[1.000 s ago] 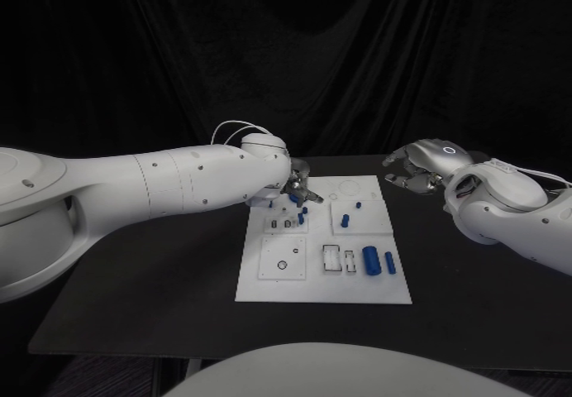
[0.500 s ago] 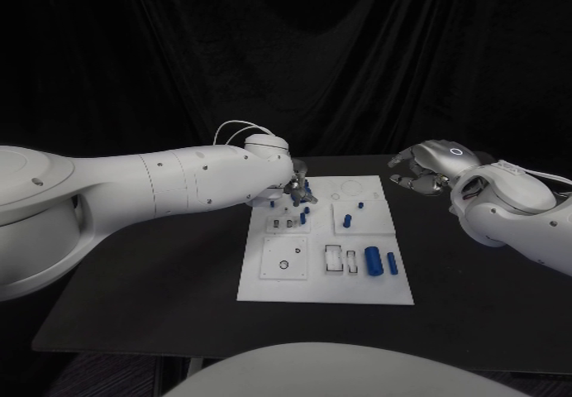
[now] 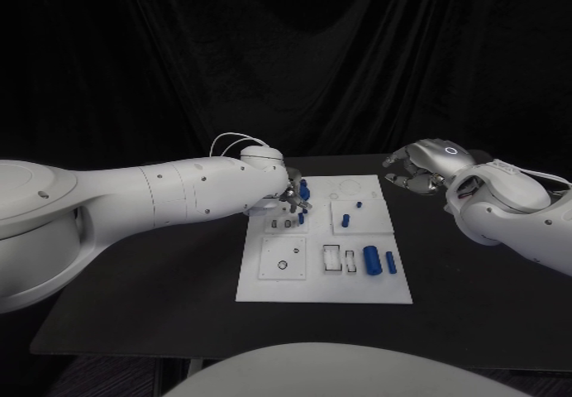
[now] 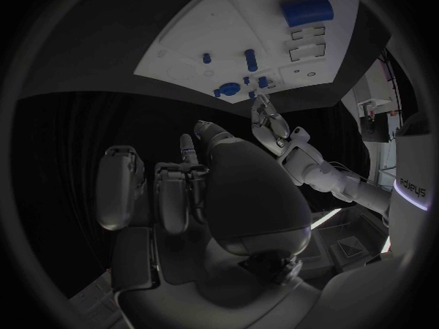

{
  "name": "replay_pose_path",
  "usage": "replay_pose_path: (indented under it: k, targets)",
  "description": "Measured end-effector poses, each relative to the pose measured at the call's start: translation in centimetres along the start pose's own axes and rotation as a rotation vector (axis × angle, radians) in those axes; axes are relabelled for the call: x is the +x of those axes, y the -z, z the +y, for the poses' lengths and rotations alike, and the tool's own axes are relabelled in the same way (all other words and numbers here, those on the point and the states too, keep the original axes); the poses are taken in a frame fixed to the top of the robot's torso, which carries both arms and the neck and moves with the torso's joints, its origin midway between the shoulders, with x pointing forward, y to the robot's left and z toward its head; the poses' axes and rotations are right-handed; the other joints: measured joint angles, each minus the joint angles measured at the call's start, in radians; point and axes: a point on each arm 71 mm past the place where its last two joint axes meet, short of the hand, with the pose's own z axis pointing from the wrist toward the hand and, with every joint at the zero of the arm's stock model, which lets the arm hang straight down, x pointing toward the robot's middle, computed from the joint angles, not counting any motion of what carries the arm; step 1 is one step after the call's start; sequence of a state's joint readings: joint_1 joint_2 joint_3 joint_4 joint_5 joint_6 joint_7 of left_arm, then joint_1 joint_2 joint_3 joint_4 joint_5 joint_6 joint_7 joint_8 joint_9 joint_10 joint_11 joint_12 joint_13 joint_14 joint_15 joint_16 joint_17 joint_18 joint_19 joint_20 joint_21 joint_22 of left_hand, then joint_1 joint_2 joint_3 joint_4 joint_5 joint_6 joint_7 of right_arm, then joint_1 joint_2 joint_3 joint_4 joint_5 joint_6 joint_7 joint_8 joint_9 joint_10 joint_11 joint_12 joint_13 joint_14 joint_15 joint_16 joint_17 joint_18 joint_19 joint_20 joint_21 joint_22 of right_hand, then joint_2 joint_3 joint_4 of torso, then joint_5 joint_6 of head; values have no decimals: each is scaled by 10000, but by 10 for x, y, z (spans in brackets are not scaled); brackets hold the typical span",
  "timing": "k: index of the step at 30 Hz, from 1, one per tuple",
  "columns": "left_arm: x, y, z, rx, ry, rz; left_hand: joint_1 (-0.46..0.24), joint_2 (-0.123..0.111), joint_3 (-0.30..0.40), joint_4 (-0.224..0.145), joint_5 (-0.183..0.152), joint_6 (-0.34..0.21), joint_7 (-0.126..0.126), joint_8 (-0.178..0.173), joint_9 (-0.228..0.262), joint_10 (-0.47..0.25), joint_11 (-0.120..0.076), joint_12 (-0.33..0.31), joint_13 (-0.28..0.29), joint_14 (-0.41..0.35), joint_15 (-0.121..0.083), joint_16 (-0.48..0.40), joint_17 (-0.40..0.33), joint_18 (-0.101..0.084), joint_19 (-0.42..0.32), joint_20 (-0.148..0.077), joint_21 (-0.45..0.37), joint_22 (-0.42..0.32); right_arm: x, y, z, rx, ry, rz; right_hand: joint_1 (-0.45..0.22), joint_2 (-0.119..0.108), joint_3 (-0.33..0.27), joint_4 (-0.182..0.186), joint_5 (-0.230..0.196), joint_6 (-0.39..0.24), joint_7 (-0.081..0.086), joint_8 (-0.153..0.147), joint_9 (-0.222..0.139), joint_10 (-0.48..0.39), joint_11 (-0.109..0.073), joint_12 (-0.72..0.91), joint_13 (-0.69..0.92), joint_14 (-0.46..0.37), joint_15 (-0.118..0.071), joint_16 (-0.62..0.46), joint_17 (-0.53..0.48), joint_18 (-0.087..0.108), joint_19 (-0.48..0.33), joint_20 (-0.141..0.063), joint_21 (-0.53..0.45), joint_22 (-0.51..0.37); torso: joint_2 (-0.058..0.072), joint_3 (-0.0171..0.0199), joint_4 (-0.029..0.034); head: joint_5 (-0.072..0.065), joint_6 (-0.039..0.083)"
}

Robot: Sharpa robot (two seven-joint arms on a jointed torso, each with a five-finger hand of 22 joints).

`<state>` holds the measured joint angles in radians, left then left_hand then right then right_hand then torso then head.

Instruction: Assemble the parts on the task board

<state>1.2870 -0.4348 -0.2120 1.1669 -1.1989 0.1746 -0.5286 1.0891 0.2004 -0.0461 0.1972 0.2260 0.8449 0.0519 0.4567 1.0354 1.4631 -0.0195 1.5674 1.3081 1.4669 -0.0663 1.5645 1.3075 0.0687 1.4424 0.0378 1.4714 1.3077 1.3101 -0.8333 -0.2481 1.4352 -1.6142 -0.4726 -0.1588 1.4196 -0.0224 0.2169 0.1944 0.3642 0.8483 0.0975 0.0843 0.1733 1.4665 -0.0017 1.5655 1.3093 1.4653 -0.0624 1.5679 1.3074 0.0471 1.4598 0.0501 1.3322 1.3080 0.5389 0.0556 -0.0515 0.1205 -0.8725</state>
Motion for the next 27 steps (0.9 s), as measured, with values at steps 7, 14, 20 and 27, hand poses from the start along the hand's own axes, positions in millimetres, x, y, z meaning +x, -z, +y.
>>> replay_pose_path:
  k: [7,14,20,27]
  targets:
    - [5,-3,0,101,185,-154,0,0,55,0,82,0,0,-38,81,0,1,0,0,0,0,0,0,0,0,0,0,-1,0,0,0,-64,-6,-51,0,0,0,0,70,71,1,0,-8,0,0,0,0,0,0,0,0,0,0,0,0,0,-12,7,-7,-2,0]
    - [8,-6,3,90,345,-270,-41,-41,137,82,81,0,0,-98,169,0,1,-1,-1,0,1,0,-1,0,-1,0,-44,-1,0,1,-2,-45,1,-67,0,0,54,0,69,72,1,0,-8,0,0,0,0,0,0,0,0,-1,0,0,0,-1,-11,12,-20,6,0]
    - [14,-8,3,126,436,-266,-52,-52,137,82,81,1,0,-98,209,0,2,-1,-1,0,1,0,-1,0,0,0,-44,-2,0,1,-1,-56,-2,-68,0,0,54,0,137,71,1,0,-17,0,0,0,0,0,0,0,0,0,0,0,0,-2,-12,24,-20,-12,0]
    - [17,-9,6,97,511,-293,-52,-52,247,28,81,38,-37,-98,324,0,2,-1,-2,0,1,-1,-2,1,-1,-1,-44,-2,0,1,-1,-54,0,-61,0,0,75,-21,137,71,1,0,-16,0,0,0,0,0,0,0,-1,0,0,0,0,-3,-17,24,-12,-49,0]
